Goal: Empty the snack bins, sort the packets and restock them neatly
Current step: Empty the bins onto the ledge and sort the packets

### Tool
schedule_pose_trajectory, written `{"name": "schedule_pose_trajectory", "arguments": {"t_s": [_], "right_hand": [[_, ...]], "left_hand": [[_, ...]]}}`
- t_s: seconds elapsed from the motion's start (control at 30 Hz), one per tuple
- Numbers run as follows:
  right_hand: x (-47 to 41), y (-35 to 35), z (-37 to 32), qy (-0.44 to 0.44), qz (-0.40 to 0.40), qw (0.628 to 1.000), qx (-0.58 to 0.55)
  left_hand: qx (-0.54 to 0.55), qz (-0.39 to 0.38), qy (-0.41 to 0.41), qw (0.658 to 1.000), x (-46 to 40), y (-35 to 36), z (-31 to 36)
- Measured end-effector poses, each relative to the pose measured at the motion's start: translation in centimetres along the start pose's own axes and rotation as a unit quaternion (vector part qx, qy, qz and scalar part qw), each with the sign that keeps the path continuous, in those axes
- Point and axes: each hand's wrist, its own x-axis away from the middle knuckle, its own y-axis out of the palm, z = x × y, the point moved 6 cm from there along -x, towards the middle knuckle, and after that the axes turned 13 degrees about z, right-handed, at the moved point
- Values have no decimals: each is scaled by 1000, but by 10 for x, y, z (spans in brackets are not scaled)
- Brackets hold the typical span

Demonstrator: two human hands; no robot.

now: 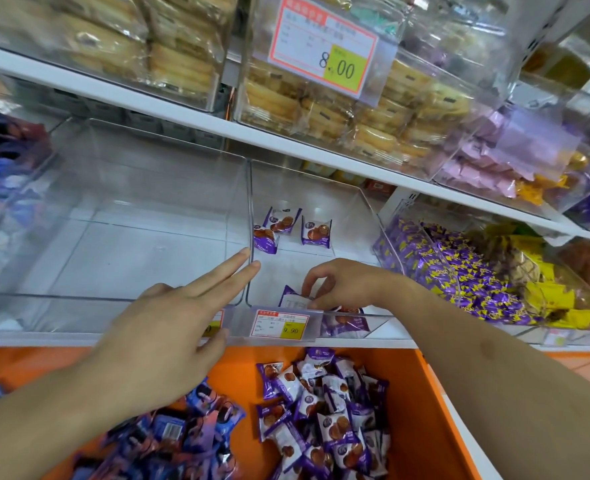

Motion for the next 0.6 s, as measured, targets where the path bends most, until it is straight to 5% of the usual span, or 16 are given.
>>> {"name": "schedule_pose_trajectory", "arguments": {"t_s": [0.37, 0.6], "right_hand": [[9, -9, -5, -35, 70, 997, 2], [35, -51, -12, -7, 224, 970, -89]], "left_hand": [[-10, -11, 4, 1000, 0, 0, 2], [0, -1, 2, 1000, 1, 2, 1]]}}
